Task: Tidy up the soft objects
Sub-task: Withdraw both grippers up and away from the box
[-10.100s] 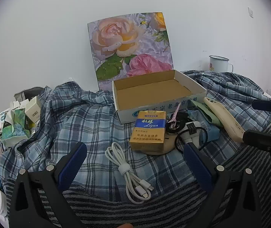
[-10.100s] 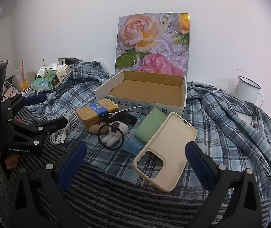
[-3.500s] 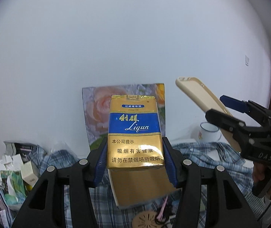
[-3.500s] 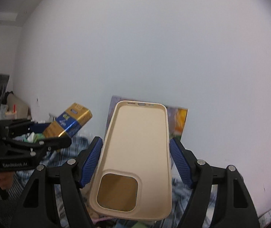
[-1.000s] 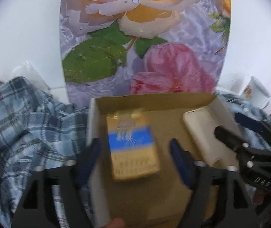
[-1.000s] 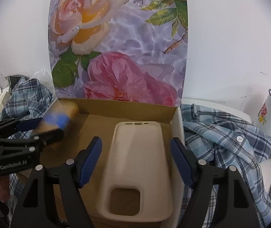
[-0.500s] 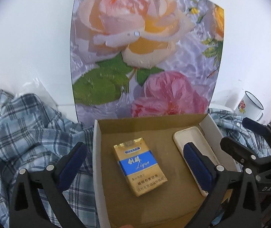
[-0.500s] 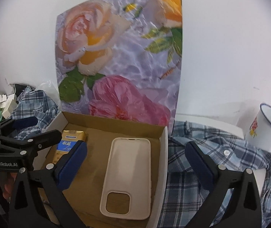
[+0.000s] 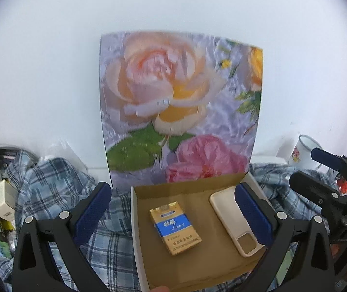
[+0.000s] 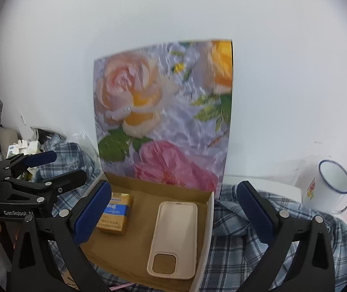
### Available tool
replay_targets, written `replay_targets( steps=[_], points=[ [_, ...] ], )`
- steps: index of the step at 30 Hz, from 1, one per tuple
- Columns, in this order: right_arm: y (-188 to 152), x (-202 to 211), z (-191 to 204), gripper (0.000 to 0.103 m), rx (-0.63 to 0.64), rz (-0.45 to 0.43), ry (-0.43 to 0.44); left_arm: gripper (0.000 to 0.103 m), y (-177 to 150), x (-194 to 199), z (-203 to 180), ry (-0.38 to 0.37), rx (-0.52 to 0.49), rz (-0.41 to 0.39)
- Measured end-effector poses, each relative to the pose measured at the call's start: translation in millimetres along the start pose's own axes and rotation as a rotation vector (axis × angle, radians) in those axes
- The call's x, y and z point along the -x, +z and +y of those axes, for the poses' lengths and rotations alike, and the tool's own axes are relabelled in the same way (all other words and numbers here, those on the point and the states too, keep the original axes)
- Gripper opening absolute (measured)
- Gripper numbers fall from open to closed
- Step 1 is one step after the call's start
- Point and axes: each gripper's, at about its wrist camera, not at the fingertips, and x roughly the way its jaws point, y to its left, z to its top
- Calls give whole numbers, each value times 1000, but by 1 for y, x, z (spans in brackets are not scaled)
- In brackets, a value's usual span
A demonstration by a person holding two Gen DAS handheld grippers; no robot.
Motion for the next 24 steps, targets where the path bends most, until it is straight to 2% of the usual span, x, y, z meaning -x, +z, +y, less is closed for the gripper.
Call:
replay_targets(
  steps=[24],
  points=[
    [43, 116, 31, 103, 87, -206, 29, 103, 34, 126, -29, -14, -75, -230]
  ],
)
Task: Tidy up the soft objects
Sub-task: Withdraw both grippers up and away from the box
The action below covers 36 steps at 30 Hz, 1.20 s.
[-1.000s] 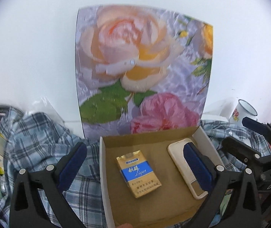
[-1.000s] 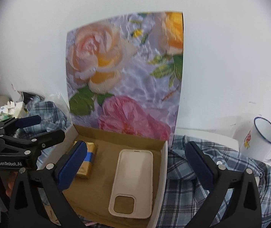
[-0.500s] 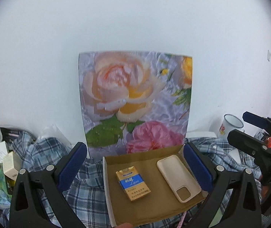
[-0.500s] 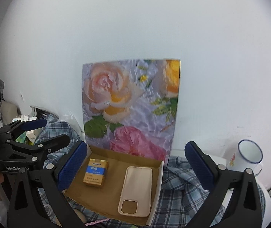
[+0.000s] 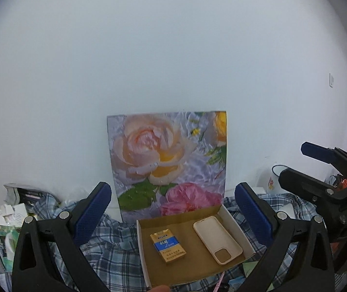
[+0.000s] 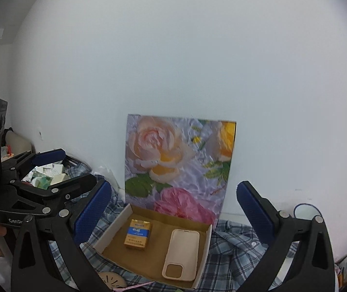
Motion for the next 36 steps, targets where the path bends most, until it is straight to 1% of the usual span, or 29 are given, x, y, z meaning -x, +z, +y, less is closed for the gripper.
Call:
replay_targets(
  steps=[3, 7, 13, 19, 23, 27, 33, 36],
  points=[
    [5, 13, 2, 103, 1, -20, 11, 103, 4, 13, -1, 13, -11, -17],
    [5, 29, 5, 103, 10, -36, 9, 103, 2, 28, -1, 37, -29, -18],
    [-2, 47, 10, 103, 25, -35, 2, 103, -5, 52, -5, 38, -41, -28],
    [-14, 56, 13, 103, 28, -26, 10, 103, -14, 64, -10, 30, -49, -24],
    [-27, 54, 14, 103, 30, -6, 21, 103, -23, 64, -9, 19, -36, -1],
    [-45, 48, 16, 103, 32, 21, 42, 103, -36, 59, -6, -18, -15, 33],
    [-75, 41, 15, 103, 12, 51, 70, 103, -60, 46, -4, 12, -18, 89],
    [-89, 34, 11, 103, -2, 72, 77, 103, -74, 36, -1, 11, -10, 124]
  ],
)
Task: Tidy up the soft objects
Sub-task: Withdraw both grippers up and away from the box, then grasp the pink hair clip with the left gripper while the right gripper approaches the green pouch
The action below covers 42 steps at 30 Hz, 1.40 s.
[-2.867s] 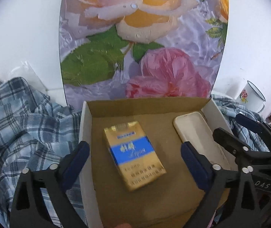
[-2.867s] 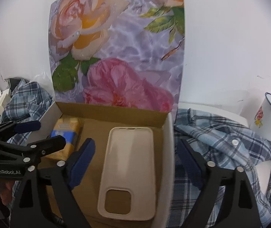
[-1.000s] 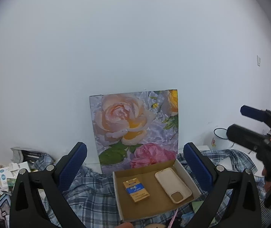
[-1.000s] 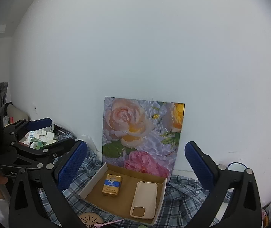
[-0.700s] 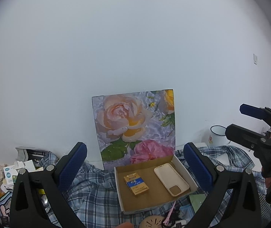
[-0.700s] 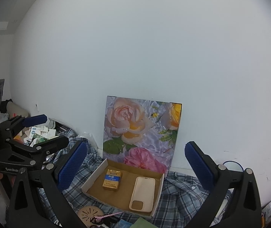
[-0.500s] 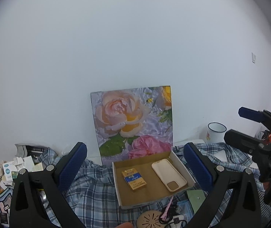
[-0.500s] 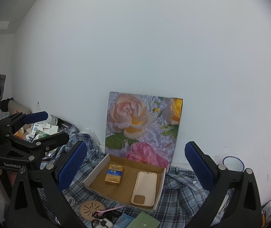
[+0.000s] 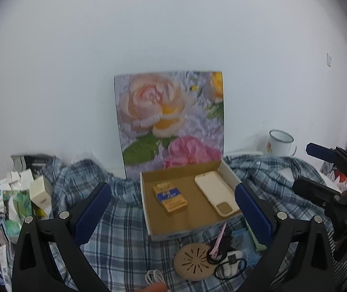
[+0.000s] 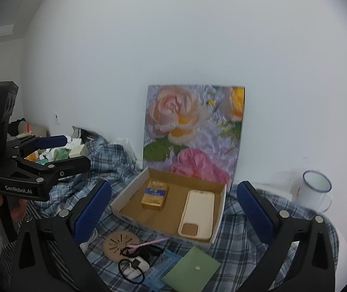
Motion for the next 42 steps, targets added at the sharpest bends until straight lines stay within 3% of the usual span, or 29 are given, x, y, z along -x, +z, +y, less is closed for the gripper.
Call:
replay_targets(
  steps=[21, 26, 30, 34, 36, 38, 40, 42],
  points=[
    [-51, -38, -15, 103, -36, 146, -2, 103, -54, -70, 2, -30, 14, 192],
    [-61, -49, -25, 103, -78, 188, 9, 103, -76, -89, 1, -169, 39, 288],
    [-68, -56, -31, 103, -113, 216, 14, 103, -90, -102, -8, -177, 8, 336],
    [-74, -65, -35, 103, -134, 252, 12, 103, -98, -112, -6, -254, 63, 371],
    [-77, -69, -36, 103, -142, 271, 11, 99, -99, -113, -6, -272, 75, 372],
    [-80, -72, -37, 103, -148, 283, 12, 84, -101, -114, -8, -285, 79, 369],
    [-82, -74, -38, 103, -152, 294, 15, 77, -102, -117, -10, -291, 87, 375],
    [-84, -77, -38, 103, -154, 305, 16, 75, -105, -121, -12, -306, 82, 389]
  ],
)
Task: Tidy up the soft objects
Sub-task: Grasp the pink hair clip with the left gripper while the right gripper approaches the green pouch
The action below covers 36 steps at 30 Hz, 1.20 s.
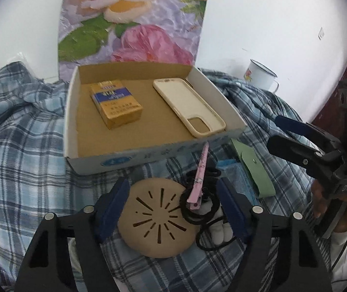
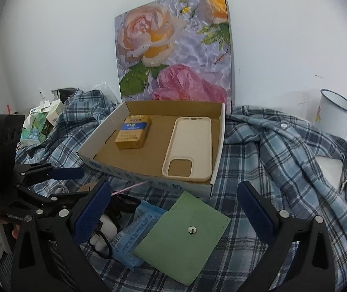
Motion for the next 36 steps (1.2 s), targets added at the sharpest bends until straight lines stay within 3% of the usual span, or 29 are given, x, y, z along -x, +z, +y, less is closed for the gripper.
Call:
replay_targets(
  steps=[2, 6, 8, 12, 17, 26, 33, 36],
  points=[
    [-1, -2, 0, 103, -2, 12, -1, 67, -1, -5, -3, -11, -11, 8],
    [-3, -6, -2, 103, -14, 30, 7, 63, -1, -10, -13, -43, -47, 9],
    [-4, -8, -3, 103, -19, 35, 9, 53, 0, -14, -16, -54, -55, 11],
    [-5, -11, -6, 103, -25, 46, 8, 48, 4, -25, -20, -52, -65, 25],
    [-5, -12, -9, 103, -33, 57, 3, 31, 2, -30, -26, -67, -95, 36],
    [-9, -22, -15, 103, -69, 110, 8, 20, -4, -29, -26, -91, -91, 36],
    [-16, -30, -31, 103, -186, 138, 84, 18, -8, -21, -28, -83, -84, -3],
    [-19, -34, -33, 103, -200, 156, 69, 18, -8, -16, -27, -80, -73, -27]
  ],
)
